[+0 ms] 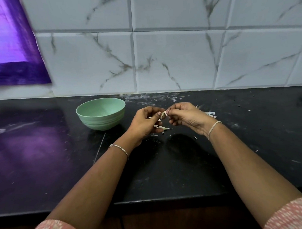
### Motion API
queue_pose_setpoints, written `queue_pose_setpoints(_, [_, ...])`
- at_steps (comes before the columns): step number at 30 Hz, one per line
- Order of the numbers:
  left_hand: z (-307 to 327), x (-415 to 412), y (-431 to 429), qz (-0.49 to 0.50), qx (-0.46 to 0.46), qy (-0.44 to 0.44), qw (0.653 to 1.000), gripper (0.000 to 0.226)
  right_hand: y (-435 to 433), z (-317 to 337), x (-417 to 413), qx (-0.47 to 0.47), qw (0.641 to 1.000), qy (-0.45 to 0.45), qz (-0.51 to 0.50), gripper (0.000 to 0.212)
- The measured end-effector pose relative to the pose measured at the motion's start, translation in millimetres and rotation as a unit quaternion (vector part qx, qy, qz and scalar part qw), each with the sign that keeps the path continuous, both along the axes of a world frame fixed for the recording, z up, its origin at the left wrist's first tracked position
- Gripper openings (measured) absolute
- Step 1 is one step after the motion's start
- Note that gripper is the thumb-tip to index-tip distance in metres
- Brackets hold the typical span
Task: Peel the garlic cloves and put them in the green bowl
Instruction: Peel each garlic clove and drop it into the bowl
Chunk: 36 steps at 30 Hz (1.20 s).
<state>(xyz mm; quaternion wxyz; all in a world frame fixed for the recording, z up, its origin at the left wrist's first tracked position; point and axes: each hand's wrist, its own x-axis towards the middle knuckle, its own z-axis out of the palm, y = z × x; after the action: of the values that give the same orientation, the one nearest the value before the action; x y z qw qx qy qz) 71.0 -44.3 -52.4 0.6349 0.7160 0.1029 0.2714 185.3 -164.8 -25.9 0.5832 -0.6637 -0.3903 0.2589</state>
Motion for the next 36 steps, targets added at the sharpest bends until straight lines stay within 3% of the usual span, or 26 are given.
queue_pose_setpoints(10, [1,-1,-2,0.017,-0.037,-0.018,0.999,0.004,4,-4,-3,0.012,0.999,0.035,0.034,0.013])
queue_pose_setpoints(12, [2,-1,-3,0.019,-0.041,-0.02,0.999,0.005,5,-5,-3,0.015,0.999,0.012,0.033,0.019])
queue_pose_setpoints(19, [2,-1,-2,0.023,-0.041,-0.016,0.999,0.005,10,-11,-3,0.034,0.998,-0.054,-0.007,0.011])
queue_pose_setpoints(36, [2,0,3,0.1,0.093,-0.027,0.99,0.008,8,-8,0,0.039,0.996,-0.075,-0.011,0.006])
